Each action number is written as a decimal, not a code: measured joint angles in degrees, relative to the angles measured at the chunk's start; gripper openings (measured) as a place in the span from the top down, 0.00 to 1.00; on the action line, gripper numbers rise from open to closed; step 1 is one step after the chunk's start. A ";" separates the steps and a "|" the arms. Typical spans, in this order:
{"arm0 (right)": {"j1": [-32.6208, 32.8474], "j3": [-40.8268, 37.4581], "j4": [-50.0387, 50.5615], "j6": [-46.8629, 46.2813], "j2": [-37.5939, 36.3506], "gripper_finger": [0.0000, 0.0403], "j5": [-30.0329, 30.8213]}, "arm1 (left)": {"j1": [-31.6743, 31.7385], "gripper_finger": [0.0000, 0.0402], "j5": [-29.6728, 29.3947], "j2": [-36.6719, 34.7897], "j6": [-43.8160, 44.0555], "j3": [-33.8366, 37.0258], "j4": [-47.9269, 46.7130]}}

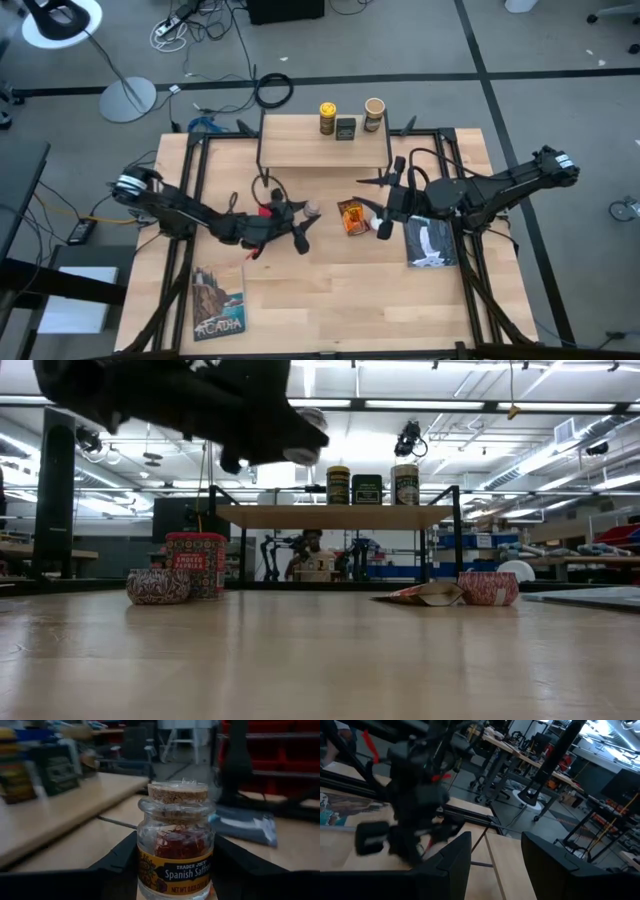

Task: Shelf spices
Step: Remove the brown seasoning bottle from the shelf

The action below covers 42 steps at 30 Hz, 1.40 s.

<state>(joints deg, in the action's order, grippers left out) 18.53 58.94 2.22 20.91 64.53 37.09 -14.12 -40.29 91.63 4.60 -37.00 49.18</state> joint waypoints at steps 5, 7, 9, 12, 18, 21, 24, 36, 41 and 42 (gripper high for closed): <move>0.02 0.00 0.00 0.00 0.00 0.57 0.26 | 2.74 0.56 5.80 4.40 2.06 -0.16 1.98; 0.02 0.00 0.00 -0.05 0.00 0.57 0.26 | 3.80 0.56 8.17 6.03 3.34 -0.16 2.88; 0.02 0.00 0.06 -0.15 0.00 0.57 0.27 | 4.78 0.56 10.66 7.76 4.72 -0.16 4.10; 0.04 0.00 0.20 -0.20 0.00 0.57 0.29 | 5.99 0.56 12.74 10.25 5.47 -0.18 4.08; 0.04 0.00 0.39 -0.22 0.02 0.57 0.34 | 8.25 0.56 16.89 14.24 7.67 -0.18 7.07; 0.08 0.00 0.42 -0.21 0.02 0.57 0.34 | 8.97 0.56 17.90 16.04 8.77 -0.18 7.64; 0.08 0.00 0.44 -0.22 0.02 0.57 0.32 | 9.45 0.56 18.45 17.53 9.62 -0.18 8.08; 0.08 0.00 0.47 -0.22 0.02 0.57 0.23 | 10.06 0.56 18.53 22.23 9.82 -0.21 8.32; 0.10 0.00 0.46 -0.22 0.02 0.57 0.22 | 10.06 0.56 18.53 22.52 10.69 -0.23 6.81; 0.10 0.00 0.46 -0.22 0.02 0.57 0.21 | 10.06 0.56 18.53 22.52 10.69 -0.23 6.48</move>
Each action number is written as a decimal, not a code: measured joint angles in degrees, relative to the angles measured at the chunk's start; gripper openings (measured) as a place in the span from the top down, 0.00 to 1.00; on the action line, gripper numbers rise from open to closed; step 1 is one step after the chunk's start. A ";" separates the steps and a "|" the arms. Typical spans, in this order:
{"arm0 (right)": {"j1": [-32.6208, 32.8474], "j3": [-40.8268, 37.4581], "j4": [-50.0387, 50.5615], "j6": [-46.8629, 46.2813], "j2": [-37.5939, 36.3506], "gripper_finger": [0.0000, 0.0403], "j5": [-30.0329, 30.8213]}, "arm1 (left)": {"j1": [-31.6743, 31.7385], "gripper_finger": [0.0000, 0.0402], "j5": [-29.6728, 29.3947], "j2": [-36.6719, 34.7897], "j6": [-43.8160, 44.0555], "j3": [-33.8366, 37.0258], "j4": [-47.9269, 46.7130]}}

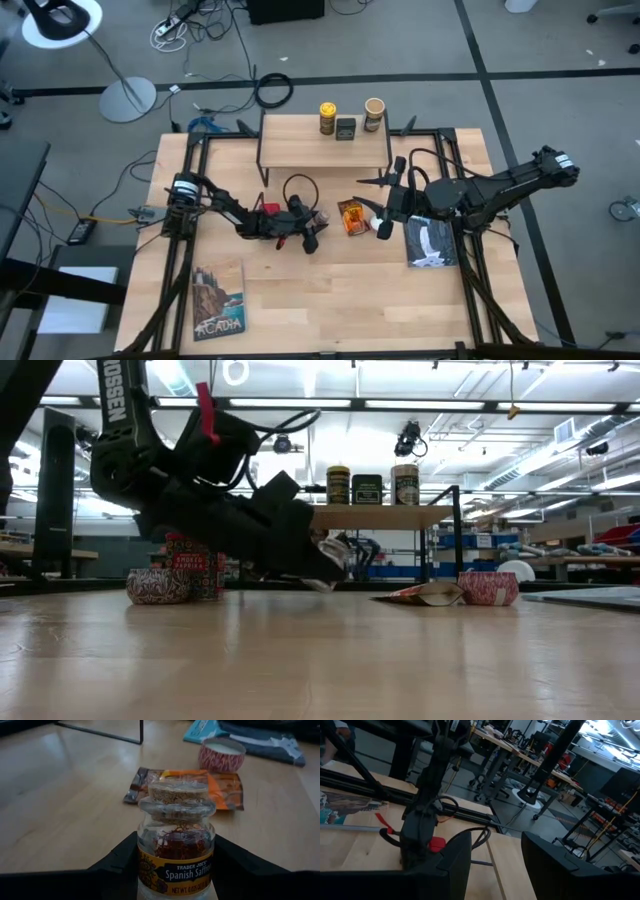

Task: Shelf spices
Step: Remove the brown seasoning bottle from the shelf, then remove the yellow seasoning bottle from the shelf

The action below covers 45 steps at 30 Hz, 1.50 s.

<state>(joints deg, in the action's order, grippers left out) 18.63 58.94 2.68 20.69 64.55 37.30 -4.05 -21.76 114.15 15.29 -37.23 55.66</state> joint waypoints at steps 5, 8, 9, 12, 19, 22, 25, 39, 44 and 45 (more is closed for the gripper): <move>-0.01 0.00 0.00 0.00 0.00 0.57 0.00 | 0.00 0.56 -0.74 -0.02 0.27 -0.04 -2.85; -0.01 0.00 0.00 0.00 0.00 0.57 -0.02 | 0.00 0.56 -0.85 -0.09 0.39 -0.09 -3.36; 0.00 0.00 0.01 0.00 0.00 0.57 -0.02 | 0.00 0.56 -0.87 -0.11 0.39 -0.11 -3.62; -0.01 0.00 0.00 0.00 0.00 0.57 -0.02 | 0.00 0.56 -0.90 -0.15 0.48 -0.15 -4.03; 0.01 0.00 0.00 0.00 0.00 0.57 -0.02 | -0.02 0.56 -0.14 -0.16 1.91 -0.13 -3.45; 0.00 0.00 0.00 0.00 0.00 0.57 -0.02 | -0.07 0.44 0.60 -0.09 2.39 -0.11 -2.81; -0.01 0.00 0.00 0.00 0.00 0.57 -0.02 | -0.07 0.29 0.76 -0.09 3.17 -0.59 -2.39; 0.01 0.00 0.09 0.02 0.00 0.57 0.00 | -0.09 0.26 2.43 -4.27 -0.21 -1.02 4.21; 0.01 0.00 0.43 0.02 0.00 0.57 0.02 | -0.11 0.28 2.42 -11.19 -3.39 -1.01 3.87; 0.01 0.00 0.44 0.02 0.00 0.57 0.02 | -0.11 0.28 2.42 -13.09 -4.52 -1.03 3.54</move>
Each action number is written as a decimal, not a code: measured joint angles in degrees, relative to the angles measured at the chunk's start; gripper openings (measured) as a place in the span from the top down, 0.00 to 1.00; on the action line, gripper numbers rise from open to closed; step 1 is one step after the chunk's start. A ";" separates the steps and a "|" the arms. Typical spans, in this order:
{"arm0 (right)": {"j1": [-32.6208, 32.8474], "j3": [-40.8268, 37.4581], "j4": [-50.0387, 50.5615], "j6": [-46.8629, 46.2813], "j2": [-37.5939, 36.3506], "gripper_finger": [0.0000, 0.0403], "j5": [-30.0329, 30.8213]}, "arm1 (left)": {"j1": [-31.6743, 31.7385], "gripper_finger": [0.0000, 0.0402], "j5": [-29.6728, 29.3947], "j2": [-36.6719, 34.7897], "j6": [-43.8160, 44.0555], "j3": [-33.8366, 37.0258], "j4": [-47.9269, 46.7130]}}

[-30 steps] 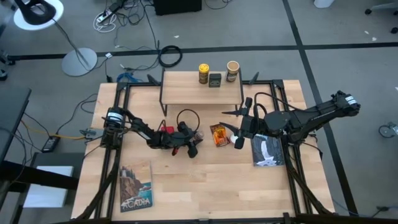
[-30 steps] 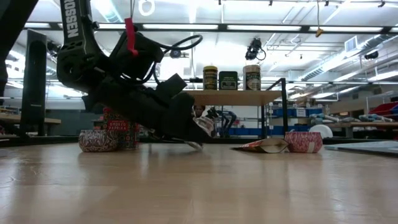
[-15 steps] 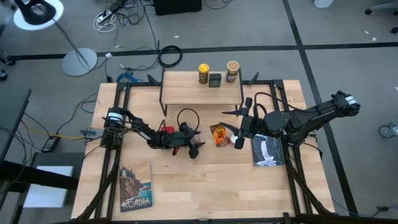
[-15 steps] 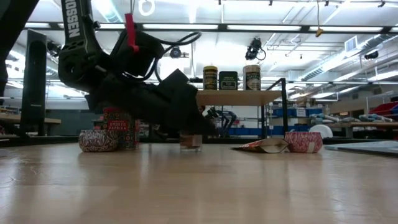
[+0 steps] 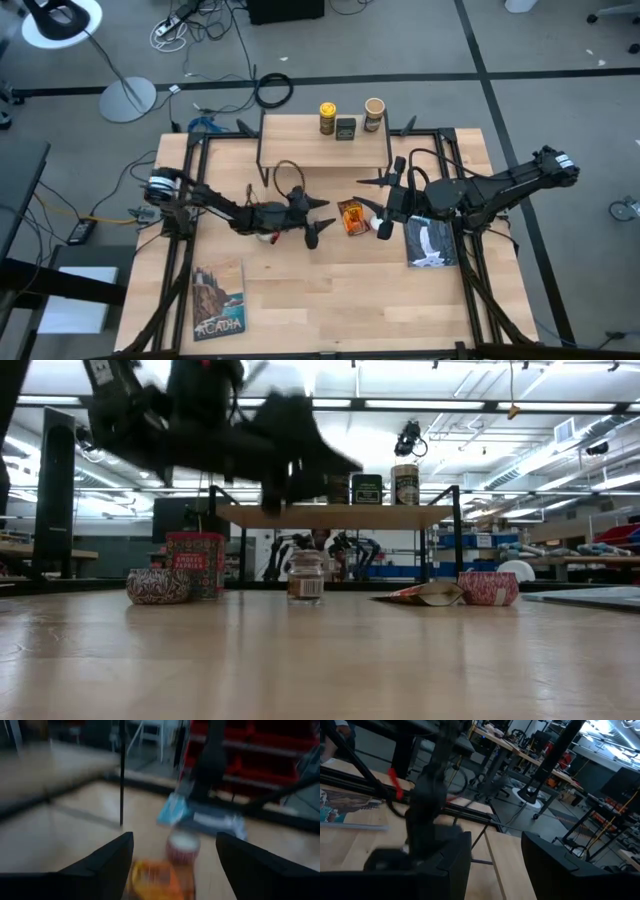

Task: Shelf spices
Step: Remove the yellow seasoning bottle from the shelf

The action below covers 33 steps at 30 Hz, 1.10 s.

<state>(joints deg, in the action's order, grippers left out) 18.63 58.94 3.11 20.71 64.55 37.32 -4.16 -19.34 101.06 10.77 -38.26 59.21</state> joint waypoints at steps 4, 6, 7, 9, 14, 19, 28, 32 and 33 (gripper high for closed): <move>0.00 0.00 0.01 0.00 0.00 0.57 0.02 | 0.12 0.30 -0.84 -9.34 -5.03 -1.50 -7.62; -0.02 0.00 0.03 0.02 0.00 0.57 0.02 | 0.48 0.30 -2.73 -14.23 -8.86 -4.01 -15.97; -0.01 0.00 0.00 0.10 0.00 0.57 0.03 | 0.85 0.31 -3.81 -16.56 -10.92 -5.98 -21.18; 0.00 0.00 0.02 0.46 0.00 0.57 0.04 | 1.88 0.32 -5.72 -19.77 -14.65 -11.11 -32.71; -0.07 0.00 -0.60 1.63 0.00 0.57 0.07 | 7.60 0.33 -5.54 -20.47 -21.21 -30.12 -61.23; -0.07 0.00 -1.54 2.42 0.00 0.57 0.07 | 16.46 0.34 3.95 -15.49 -25.10 -49.81 -80.77; 0.26 0.00 -1.97 3.78 0.00 0.57 -1.46 | 31.35 0.32 13.28 -0.27 -27.06 -81.74 -109.46; 0.26 0.00 -2.59 5.20 0.00 0.57 -2.39 | 34.09 0.26 13.71 7.85 -33.00 -92.09 -116.83; 0.26 0.00 -3.05 5.74 0.00 0.57 -2.53 | 34.40 0.24 13.60 9.72 -34.68 -94.14 -118.00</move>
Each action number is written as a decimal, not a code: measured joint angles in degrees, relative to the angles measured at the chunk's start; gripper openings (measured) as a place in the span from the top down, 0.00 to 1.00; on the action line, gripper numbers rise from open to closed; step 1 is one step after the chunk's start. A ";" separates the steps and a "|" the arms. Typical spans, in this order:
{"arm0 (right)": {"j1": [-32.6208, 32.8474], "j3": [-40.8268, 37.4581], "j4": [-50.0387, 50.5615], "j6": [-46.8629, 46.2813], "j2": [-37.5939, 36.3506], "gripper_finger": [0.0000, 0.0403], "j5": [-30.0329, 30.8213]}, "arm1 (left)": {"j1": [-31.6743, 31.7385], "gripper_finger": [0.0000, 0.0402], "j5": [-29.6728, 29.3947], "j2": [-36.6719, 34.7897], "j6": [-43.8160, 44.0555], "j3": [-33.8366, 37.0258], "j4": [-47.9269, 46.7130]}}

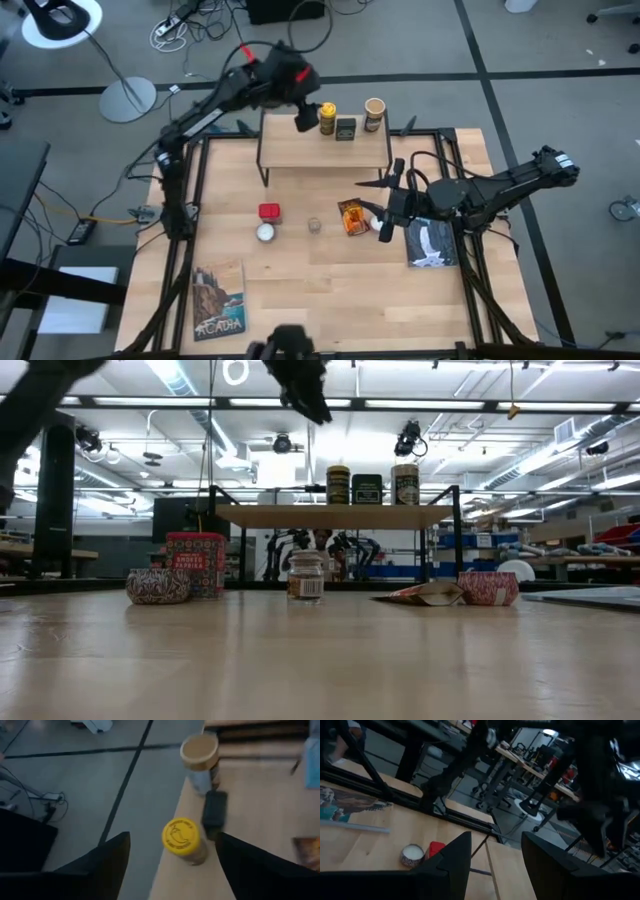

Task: Shelf spices
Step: Remove the yellow seasoning bottle from the shelf

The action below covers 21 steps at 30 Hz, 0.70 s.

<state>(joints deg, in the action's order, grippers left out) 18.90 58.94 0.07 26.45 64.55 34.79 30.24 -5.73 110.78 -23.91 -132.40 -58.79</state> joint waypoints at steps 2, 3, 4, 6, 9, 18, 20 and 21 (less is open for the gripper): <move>0.02 0.00 -0.54 0.74 -0.02 0.57 -0.05 | 0.30 0.21 -0.76 3.39 -2.85 -2.67 -0.97; 0.01 0.00 -0.58 0.81 -0.02 0.57 -0.15 | 0.39 0.19 -0.77 4.00 -4.01 -2.23 0.05; 0.01 0.00 -0.45 0.82 -0.01 0.57 -0.27 | 0.65 0.18 -0.40 4.22 -4.64 -1.43 0.84; 0.01 0.00 -0.33 0.82 -0.01 0.57 -0.38 | 1.01 0.16 1.25 5.22 -5.87 -1.11 1.21; 0.00 0.00 -0.21 1.06 0.00 0.57 -0.53 | 2.13 0.16 2.23 6.29 -6.10 -1.20 -0.68; -1.16 0.00 -0.05 1.17 0.00 0.57 -1.13 | 4.38 0.16 8.04 6.69 -5.29 -1.18 0.78; -1.53 0.00 0.12 0.94 0.00 0.57 -1.61 | 4.95 0.16 9.78 6.82 -3.49 -1.12 0.78; -1.61 0.00 0.10 0.84 0.00 0.57 -1.62 | 5.15 0.16 10.69 6.82 -2.53 -1.12 0.94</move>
<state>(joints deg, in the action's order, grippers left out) 17.28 58.94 0.17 27.28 64.55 33.17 35.38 4.96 117.60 -26.44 -133.51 -57.85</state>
